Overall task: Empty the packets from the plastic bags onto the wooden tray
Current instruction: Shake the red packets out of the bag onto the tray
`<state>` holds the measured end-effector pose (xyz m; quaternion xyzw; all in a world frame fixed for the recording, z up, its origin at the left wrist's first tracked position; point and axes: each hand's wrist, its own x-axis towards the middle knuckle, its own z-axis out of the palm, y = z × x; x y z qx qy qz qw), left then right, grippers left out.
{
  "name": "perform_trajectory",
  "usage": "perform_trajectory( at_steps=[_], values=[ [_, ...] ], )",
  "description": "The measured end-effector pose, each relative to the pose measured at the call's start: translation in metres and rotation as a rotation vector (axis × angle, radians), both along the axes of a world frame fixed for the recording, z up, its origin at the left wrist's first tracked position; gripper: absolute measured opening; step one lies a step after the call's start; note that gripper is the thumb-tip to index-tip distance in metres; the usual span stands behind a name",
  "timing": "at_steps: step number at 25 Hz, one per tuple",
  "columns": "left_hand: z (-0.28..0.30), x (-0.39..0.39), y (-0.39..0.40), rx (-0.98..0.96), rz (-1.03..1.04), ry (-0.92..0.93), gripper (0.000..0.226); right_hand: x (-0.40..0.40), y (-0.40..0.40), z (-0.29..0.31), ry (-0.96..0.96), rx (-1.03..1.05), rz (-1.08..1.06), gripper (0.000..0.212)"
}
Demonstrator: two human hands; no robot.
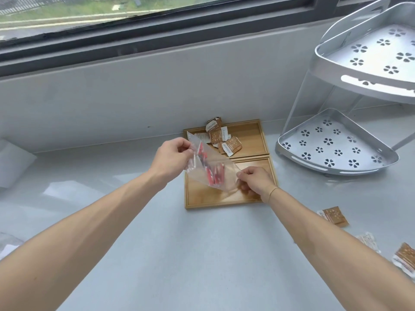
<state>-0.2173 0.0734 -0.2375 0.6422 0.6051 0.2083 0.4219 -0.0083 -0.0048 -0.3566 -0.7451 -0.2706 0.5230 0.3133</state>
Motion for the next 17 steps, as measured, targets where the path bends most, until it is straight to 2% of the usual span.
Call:
perform_trajectory(
  at_steps=[4,9,17],
  values=[
    [0.011,0.010,-0.004,0.047,-0.030,-0.018,0.013,-0.008,0.001,0.003,0.135,-0.037,-0.033,0.013],
    [0.020,0.007,-0.006,0.088,0.003,-0.009,0.020,-0.011,0.001,0.011,0.061,0.048,-0.130,0.014],
    [0.030,0.002,-0.008,0.213,-0.043,0.106,0.016,-0.018,-0.001,0.021,0.145,0.113,-0.110,0.021]
  ],
)
